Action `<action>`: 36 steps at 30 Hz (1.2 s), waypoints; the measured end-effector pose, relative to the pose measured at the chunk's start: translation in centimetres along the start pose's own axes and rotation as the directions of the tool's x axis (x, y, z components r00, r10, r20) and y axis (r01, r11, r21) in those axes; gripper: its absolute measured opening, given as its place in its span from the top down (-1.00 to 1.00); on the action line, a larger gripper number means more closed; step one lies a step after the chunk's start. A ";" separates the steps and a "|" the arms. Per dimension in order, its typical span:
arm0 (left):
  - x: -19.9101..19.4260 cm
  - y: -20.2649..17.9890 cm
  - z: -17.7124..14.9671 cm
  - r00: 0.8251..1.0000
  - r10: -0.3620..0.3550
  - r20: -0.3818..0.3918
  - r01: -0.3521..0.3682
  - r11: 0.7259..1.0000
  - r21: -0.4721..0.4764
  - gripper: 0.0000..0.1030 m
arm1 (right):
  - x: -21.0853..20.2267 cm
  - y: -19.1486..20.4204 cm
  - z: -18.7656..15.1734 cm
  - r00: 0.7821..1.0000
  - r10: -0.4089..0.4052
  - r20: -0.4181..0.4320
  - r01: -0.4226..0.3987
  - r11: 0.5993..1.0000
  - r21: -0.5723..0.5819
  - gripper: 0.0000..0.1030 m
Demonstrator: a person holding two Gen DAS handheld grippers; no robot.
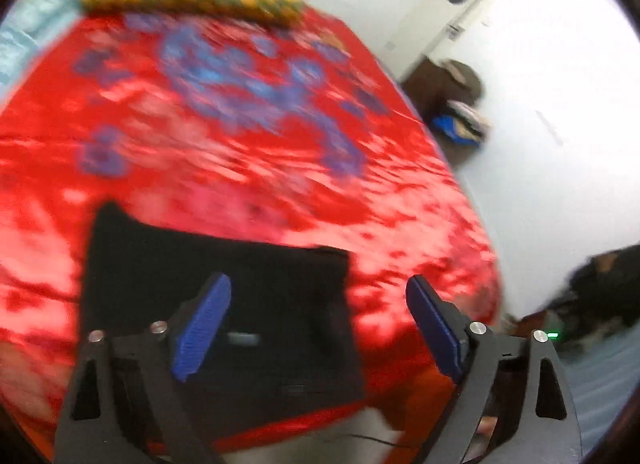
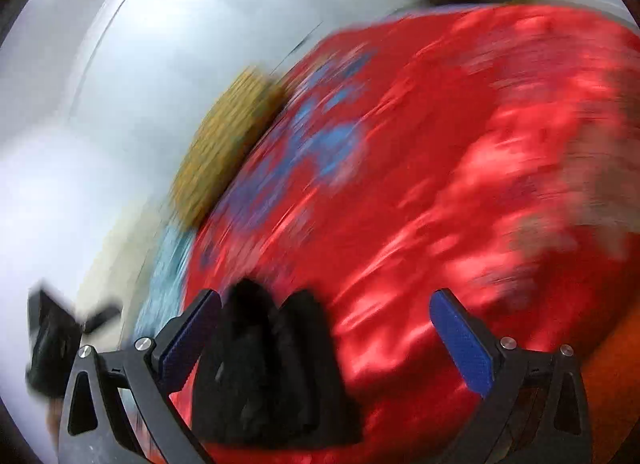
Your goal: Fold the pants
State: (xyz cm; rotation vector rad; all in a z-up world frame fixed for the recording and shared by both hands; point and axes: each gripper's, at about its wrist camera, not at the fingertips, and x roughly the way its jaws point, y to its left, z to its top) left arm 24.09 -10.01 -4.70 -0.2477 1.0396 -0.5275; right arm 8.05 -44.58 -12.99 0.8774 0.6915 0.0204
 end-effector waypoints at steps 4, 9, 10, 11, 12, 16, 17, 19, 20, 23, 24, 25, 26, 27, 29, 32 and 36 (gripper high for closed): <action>-2.5 6.4 -2.4 0.995 0.098 0.006 -0.097 0.993 -0.060 -0.76 | 3.3 7.7 -3.4 0.968 0.091 -0.234 -0.170 0.922 -0.347 -0.91; -1.9 11.0 -8.2 0.982 0.184 -0.052 -0.187 0.980 -0.071 -0.76 | 8.7 8.9 -6.7 0.916 -0.119 -0.384 -0.064 0.900 -0.431 0.37; -1.7 11.5 -9.4 0.979 0.192 -0.063 -0.197 0.978 -0.074 -0.76 | 9.3 8.5 -6.9 0.907 -0.166 -0.386 -0.029 0.892 -0.451 0.55; -1.0 12.2 -10.7 0.976 0.204 -0.079 -0.211 0.974 -0.085 -0.75 | 9.3 8.5 -6.9 0.907 -0.178 -0.382 -0.017 0.891 -0.454 0.61; -1.2 12.6 -11.4 0.975 0.207 -0.084 -0.215 0.972 -0.097 -0.74 | 8.7 9.0 -6.7 0.915 -0.179 -0.363 -0.008 0.888 -0.459 0.80; -2.0 11.9 -12.6 0.982 0.181 -0.057 -0.185 0.980 -0.078 -0.74 | 4.8 12.3 -7.7 0.942 -0.222 -0.250 0.029 0.800 -0.599 0.80; -2.0 11.2 -12.4 0.982 0.184 -0.044 -0.186 0.981 -0.052 -0.75 | 5.2 11.8 -8.1 0.933 -0.257 -0.252 0.055 0.793 -0.606 0.80; -1.8 10.0 -11.9 0.981 0.195 -0.014 -0.195 0.981 0.009 -0.76 | 7.4 8.7 -8.7 0.891 -0.343 -0.297 0.120 0.811 -0.573 0.80; -1.6 9.5 -11.7 0.980 0.198 -0.010 -0.198 0.980 0.026 -0.76 | 8.0 7.4 -8.5 0.883 -0.341 -0.322 0.128 0.837 -0.532 0.80; -1.0 8.7 -11.6 0.974 0.226 0.006 -0.226 0.970 0.087 -0.76 | 7.4 7.3 -7.5 0.891 -0.313 -0.328 0.124 0.864 -0.488 0.73; -0.9 8.6 -11.7 0.970 0.243 0.020 -0.244 0.963 0.112 -0.76 | 6.9 7.4 -7.2 0.894 -0.304 -0.328 0.117 0.868 -0.483 0.71; -0.8 8.6 -11.8 0.966 0.258 0.034 -0.260 0.956 0.134 -0.76 | 6.4 7.5 -6.8 0.899 -0.294 -0.325 0.115 0.874 -0.472 0.70; -0.5 8.6 -11.8 0.959 0.280 0.051 -0.285 0.946 0.158 -0.76 | 5.8 8.0 -6.2 0.911 -0.280 -0.304 0.116 0.879 -0.463 0.70; -0.1 8.7 -11.7 0.950 0.304 0.064 -0.311 0.934 0.174 -0.76 | 5.3 9.0 -5.5 0.924 -0.273 -0.267 0.118 0.869 -0.480 0.69; 0.7 8.8 -11.0 0.945 0.319 0.068 -0.326 0.929 0.173 -0.76 | 5.6 11.3 -4.5 0.937 -0.267 -0.225 0.108 0.836 -0.539 0.63; 1.6 8.9 -10.3 0.943 0.327 0.071 -0.334 0.926 0.175 -0.76 | 7.7 15.5 -3.0 0.952 -0.235 -0.196 0.058 0.767 -0.638 0.63; 2.9 9.3 -10.8 0.929 0.368 0.046 -0.369 0.904 0.214 -0.78 | 13.0 16.2 -2.4 0.935 -0.279 -0.221 0.060 0.736 -0.674 0.64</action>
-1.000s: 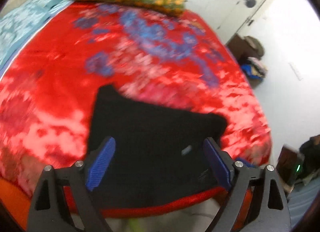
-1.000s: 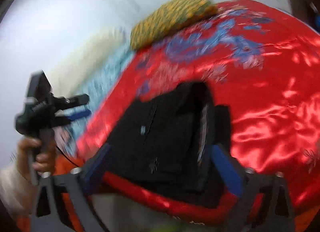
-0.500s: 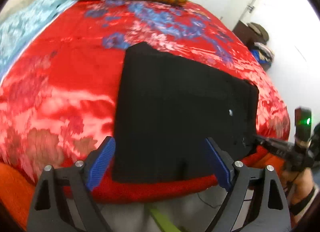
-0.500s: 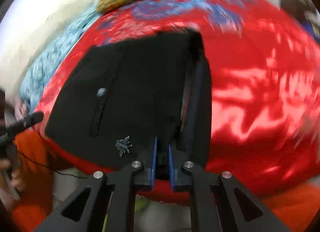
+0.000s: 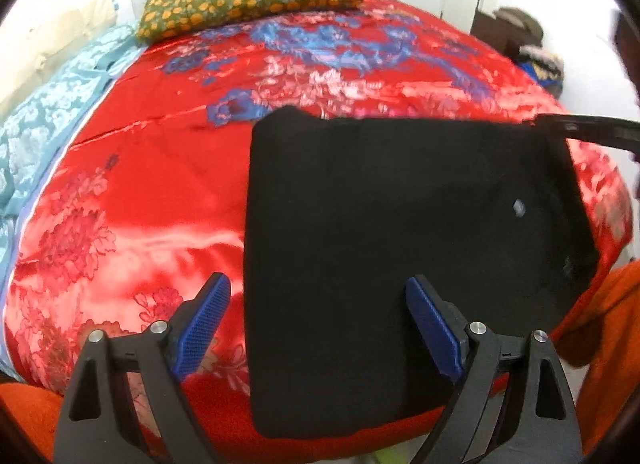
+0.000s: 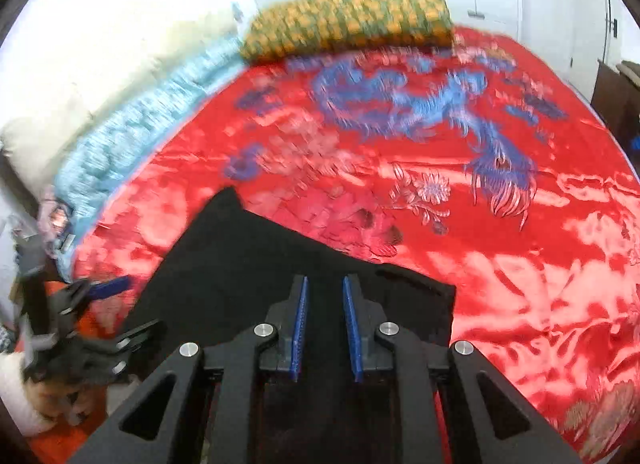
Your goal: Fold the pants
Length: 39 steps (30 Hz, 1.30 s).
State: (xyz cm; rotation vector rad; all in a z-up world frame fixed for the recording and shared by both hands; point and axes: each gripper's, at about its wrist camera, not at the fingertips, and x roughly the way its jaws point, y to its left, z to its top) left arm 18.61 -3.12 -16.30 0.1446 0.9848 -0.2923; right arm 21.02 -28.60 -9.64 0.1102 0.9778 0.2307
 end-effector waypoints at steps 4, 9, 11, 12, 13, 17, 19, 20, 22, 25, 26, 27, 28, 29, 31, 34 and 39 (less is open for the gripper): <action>0.3 0.6 -0.6 1.000 -0.018 -0.022 0.017 0.999 -0.047 -0.85 | 4.7 -2.7 -1.6 0.990 -0.067 -0.122 0.076 0.995 0.068 0.72; 0.2 0.4 -0.6 0.999 -0.012 -0.030 0.011 0.999 -0.042 -0.85 | 4.1 -3.4 -2.6 0.995 -0.060 -0.079 0.069 0.991 0.116 0.72; 0.3 0.4 -0.6 0.999 -0.014 -0.033 0.012 0.999 -0.045 -0.85 | 4.2 -3.2 -2.5 0.995 -0.066 -0.078 0.074 0.991 0.111 0.72; 0.3 0.4 -0.6 0.999 -0.015 -0.034 0.014 0.999 -0.048 -0.85 | 4.1 -3.3 -2.4 0.995 -0.065 -0.077 0.073 0.991 0.116 0.72; 0.2 0.4 -0.6 0.999 -0.016 -0.035 0.014 0.999 -0.049 -0.85 | 4.3 -3.3 -2.4 0.995 -0.065 -0.077 0.073 0.990 0.117 0.72; 0.2 0.4 -0.5 0.999 -0.008 -0.037 0.007 0.999 -0.042 -0.85 | 4.1 -2.9 -2.2 0.993 -0.080 -0.086 0.089 0.991 0.100 0.72; 0.0 0.4 -0.6 0.999 -0.007 -0.037 0.006 0.999 -0.039 -0.85 | 3.2 -2.4 -2.1 0.992 -0.101 -0.080 0.108 0.991 0.078 0.69; 0.0 0.4 -0.5 0.999 -0.008 -0.038 0.007 0.999 -0.043 -0.85 | 2.1 -1.9 -2.1 0.992 -0.113 -0.061 0.116 0.992 0.055 0.62; -0.7 0.6 -0.5 0.999 -0.028 -0.030 0.026 0.997 -0.067 -0.85 | 0.5 -0.9 -2.5 0.988 -0.147 -0.039 0.147 0.989 0.017 0.30; -2.2 1.0 -0.4 0.998 -0.065 0.014 0.066 0.994 -0.088 -0.85 | -2.9 1.4 -4.0 0.993 -0.116 0.022 0.117 0.992 -0.047 0.28; -2.6 0.9 -0.3 0.997 -0.074 0.024 0.076 0.993 -0.086 -0.85 | -4.1 2.6 -5.0 0.996 -0.080 0.038 0.083 0.994 -0.074 0.28; -2.8 0.7 -0.4 0.996 -0.081 0.026 0.083 0.993 -0.082 -0.85 | -4.6 3.2 -5.6 0.998 -0.055 0.042 0.058 0.995 -0.087 0.28; -2.8 0.3 -0.5 0.996 -0.090 0.023 0.092 0.993 -0.072 -0.85 | -5.0 4.0 -6.5 0.999 -0.013 0.038 0.017 0.994 -0.107 0.28; -2.6 0.0 -0.6 0.995 -0.096 0.014 0.096 0.994 -0.060 -0.85 | -5.1 5.0 -7.8 0.999 0.026 0.020 -0.023 0.991 -0.134 0.28; -2.0 -0.9 -1.0 0.995 -0.097 -0.017 0.096 0.995 -0.025 -0.85 | -4.1 5.8 -9.8 0.999 0.024 -0.030 -0.029 0.987 -0.157 0.29; -0.4 -2.9 -2.2 0.995 -0.042 -0.089 0.049 0.996 0.080 -0.91 | -1.7 3.6 -12.6 0.991 -0.012 -0.133 0.006 0.999 -0.050 0.39; -0.6 -2.8 -2.3 0.993 -0.056 -0.101 0.065 0.994 0.089 -0.93 | -2.3 2.6 -13.1 0.989 0.034 -0.144 -0.033 0.999 0.005 0.40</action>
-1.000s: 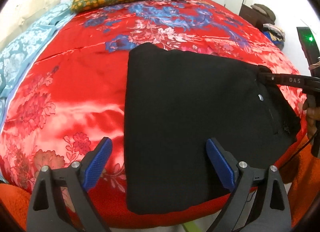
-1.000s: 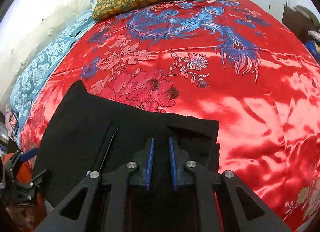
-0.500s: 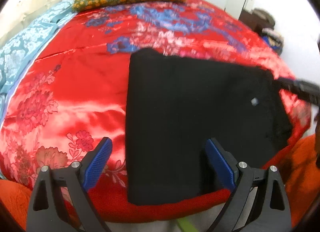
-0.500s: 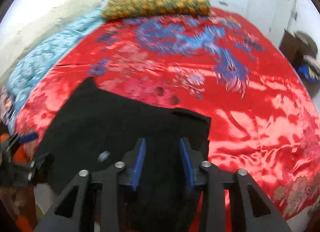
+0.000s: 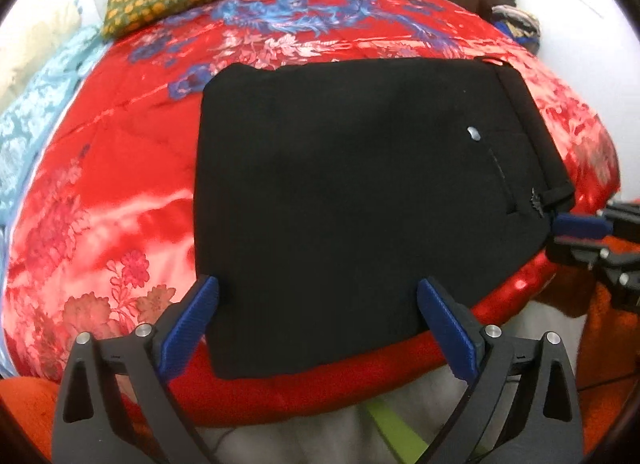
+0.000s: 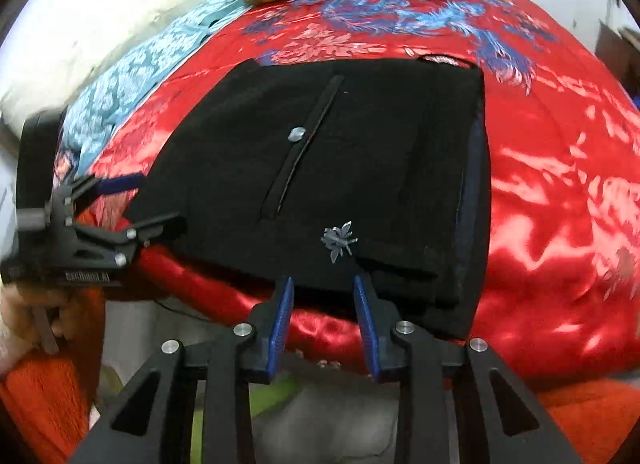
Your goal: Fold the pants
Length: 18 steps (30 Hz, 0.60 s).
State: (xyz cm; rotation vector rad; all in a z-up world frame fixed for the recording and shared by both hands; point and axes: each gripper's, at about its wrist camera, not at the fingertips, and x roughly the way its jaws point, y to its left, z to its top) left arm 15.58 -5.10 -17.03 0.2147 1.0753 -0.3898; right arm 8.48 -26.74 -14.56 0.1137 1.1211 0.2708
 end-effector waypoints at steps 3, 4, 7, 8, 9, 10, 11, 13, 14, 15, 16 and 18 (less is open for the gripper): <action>-0.8 1.1 -0.2 1.000 -0.028 -0.005 0.028 0.999 -0.040 -0.92 | -0.6 -0.8 -1.2 0.999 -0.031 -0.021 0.033 0.998 0.055 0.04; -1.2 1.6 -0.2 0.999 -0.039 0.003 0.039 0.997 -0.060 -0.92 | -0.9 -1.2 -1.3 1.000 -0.025 -0.007 0.025 0.996 0.080 0.03; -2.3 3.2 -0.1 0.997 -0.056 0.044 0.062 0.990 -0.125 -0.92 | -3.4 -3.4 -1.4 0.994 0.004 0.111 -0.025 0.983 0.182 -0.31; -2.6 4.2 0.2 0.997 -0.057 0.059 0.066 0.986 -0.154 -0.92 | -4.4 -4.1 -1.3 0.985 -0.004 0.173 -0.033 0.978 0.208 -0.42; -2.7 4.9 0.4 0.996 -0.056 0.065 0.067 0.982 -0.174 -0.92 | -4.9 -4.6 -1.3 0.978 -0.003 0.209 -0.044 0.974 0.223 -0.59; -2.6 5.6 0.6 0.996 -0.055 0.067 0.067 0.979 -0.193 -0.92 | -5.1 -5.1 -1.3 0.973 0.009 0.232 -0.065 0.970 0.235 -0.62; -2.5 6.6 0.9 0.996 -0.056 0.066 0.069 0.973 -0.220 -0.92 | -5.1 -5.6 -1.3 0.970 0.027 0.243 -0.088 0.966 0.244 -0.62; -1.8 9.2 1.5 0.995 -0.081 0.059 0.095 0.952 -0.292 -0.92 | -4.4 -6.7 -1.0 0.967 0.076 0.245 -0.143 0.953 0.266 -0.62; -1.4 10.0 1.7 0.993 -0.101 0.056 0.114 0.942 -0.314 -0.92 | -3.9 -7.5 -0.7 0.966 0.097 0.241 -0.166 0.944 0.285 -0.62; -0.8 11.0 1.9 0.989 -0.139 0.047 0.147 0.928 -0.343 -0.92 | -3.5 -8.2 -0.6 0.963 0.117 0.242 -0.188 0.936 0.298 -0.62; -0.2 11.8 2.1 0.984 -0.172 0.038 0.174 0.915 -0.364 -0.92 | -2.9 -9.0 -0.3 0.961 0.141 0.237 -0.214 0.924 0.317 -0.62; 1.1 13.1 2.5 0.967 -0.252 0.034 0.245 0.887 -0.392 -0.92 | -1.8 -10.5 0.3 0.960 0.173 0.222 -0.243 0.909 0.340 -0.62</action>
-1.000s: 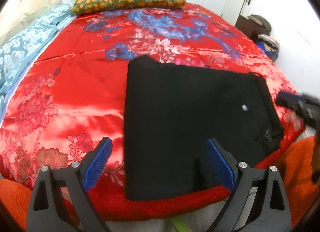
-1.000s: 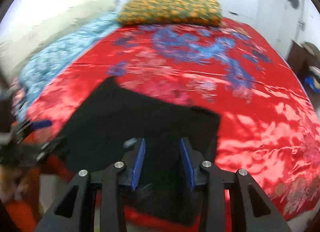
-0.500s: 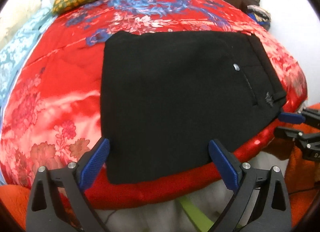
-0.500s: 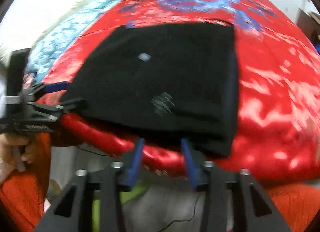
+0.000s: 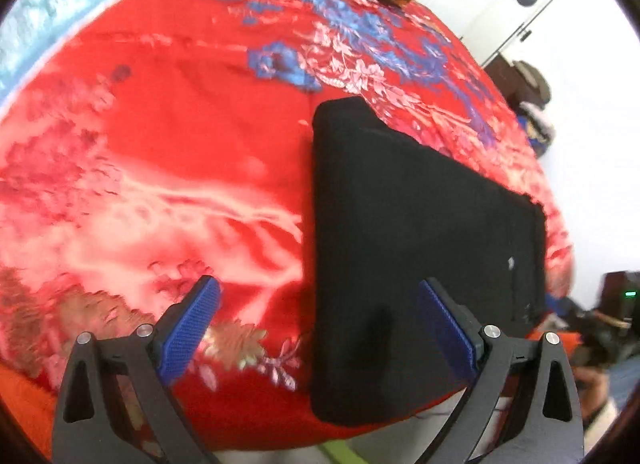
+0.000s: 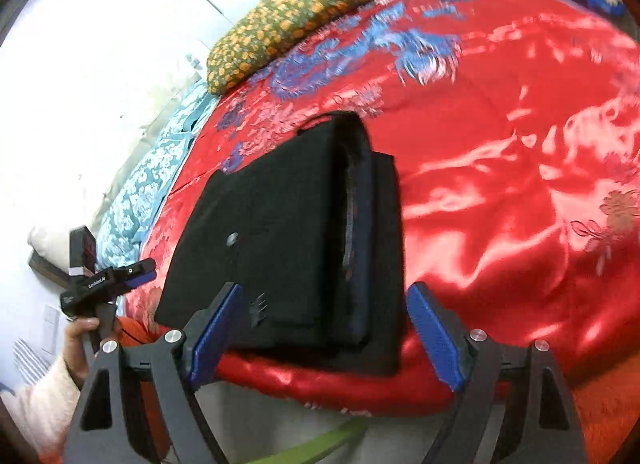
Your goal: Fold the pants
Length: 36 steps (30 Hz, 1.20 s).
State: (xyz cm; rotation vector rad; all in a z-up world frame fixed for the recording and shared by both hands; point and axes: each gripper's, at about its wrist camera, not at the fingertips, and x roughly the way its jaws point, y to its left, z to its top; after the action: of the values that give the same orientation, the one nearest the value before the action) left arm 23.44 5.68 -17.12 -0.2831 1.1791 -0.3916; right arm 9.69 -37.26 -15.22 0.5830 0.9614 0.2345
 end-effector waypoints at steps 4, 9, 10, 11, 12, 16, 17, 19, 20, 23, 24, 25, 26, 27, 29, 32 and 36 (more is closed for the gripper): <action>2.1 0.8 0.9 0.993 -0.102 -0.053 0.101 0.995 -0.024 -0.92 | 2.2 -3.0 1.6 0.996 0.047 -0.072 -0.043 0.998 0.049 -0.62; 4.7 0.5 1.6 0.983 -0.154 -0.100 0.154 0.988 -0.005 -0.92 | 4.2 -4.9 2.7 0.981 0.177 -0.085 -0.164 0.977 0.139 -0.64; 5.0 0.3 1.7 0.980 -0.165 -0.108 0.165 0.986 -0.004 -0.92 | 5.1 -5.3 3.0 0.964 0.246 -0.101 -0.226 0.958 0.176 -0.67; 5.4 0.0 1.7 0.978 -0.173 -0.115 0.174 0.985 0.001 -0.92 | 5.7 -5.5 3.2 0.952 0.285 -0.112 -0.259 0.945 0.202 -0.67; 5.7 -0.3 1.7 0.976 -0.185 -0.116 0.187 0.982 0.004 -0.92 | 6.3 -5.6 3.5 0.943 0.313 -0.116 -0.283 0.933 0.222 -0.68; 6.5 -2.5 1.2 0.967 -0.209 -0.143 0.219 0.974 0.062 -0.18 | 7.2 -4.7 3.9 0.941 0.287 -0.180 -0.257 0.951 0.173 -0.37; 6.4 -2.9 1.0 0.974 -0.182 -0.132 0.195 0.976 0.092 0.06 | 7.4 -3.7 3.9 0.956 0.197 -0.218 -0.181 0.979 0.092 -0.26; 5.5 -3.4 0.9 0.980 -0.168 -0.106 0.178 0.980 0.094 0.49 | 7.2 -2.5 3.9 0.963 0.151 -0.225 -0.147 0.988 0.034 0.09; 5.0 -3.4 1.0 0.980 -0.171 -0.098 0.179 0.980 0.083 0.54 | 7.0 -2.2 3.9 0.965 0.147 -0.216 -0.145 0.989 0.026 0.14; 3.0 -5.0 1.1 0.987 -0.151 -0.053 0.156 0.981 0.118 0.59 | 6.0 -0.8 3.9 0.973 0.145 -0.179 -0.146 0.989 0.004 0.33; 2.4 -5.4 1.2 0.987 -0.155 -0.043 0.160 0.979 0.128 0.59 | 5.7 -0.6 4.0 0.972 0.168 -0.163 -0.168 0.986 0.014 0.36; 2.0 -5.6 1.4 0.986 -0.163 -0.035 0.166 0.977 0.131 0.60 | 5.3 -0.3 4.2 0.970 0.196 -0.144 -0.195 0.981 0.018 0.38; 1.5 -5.9 1.7 0.984 -0.174 -0.025 0.175 0.976 0.130 0.60 | 4.9 0.1 4.6 0.967 0.221 -0.128 -0.221 0.975 0.014 0.38; 1.1 -6.0 2.1 0.984 -0.178 -0.021 0.179 0.975 0.130 0.60 | 4.8 0.6 5.0 0.965 0.235 -0.119 -0.236 0.972 0.010 0.39; 0.4 -6.3 3.1 0.983 -0.182 -0.008 0.181 0.975 0.131 0.60 | 4.5 1.7 6.2 0.959 0.261 -0.106 -0.263 0.965 -0.003 0.39; -0.3 -6.3 5.8 0.982 -0.187 0.022 0.183 0.976 0.122 0.60 | 5.2 3.8 8.7 0.955 0.276 -0.109 -0.283 0.958 -0.051 0.39; -0.3 -5.9 10.8 0.983 -0.160 0.090 0.149 0.982 0.115 0.60 | 6.9 5.6 13.3 0.960 0.267 -0.085 -0.275 0.957 -0.093 0.39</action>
State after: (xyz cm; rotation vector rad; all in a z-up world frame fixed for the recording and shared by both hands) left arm 32.55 0.61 -10.59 -0.2974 1.0380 -0.5693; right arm 24.87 -34.43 -11.16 0.6127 0.9309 0.5513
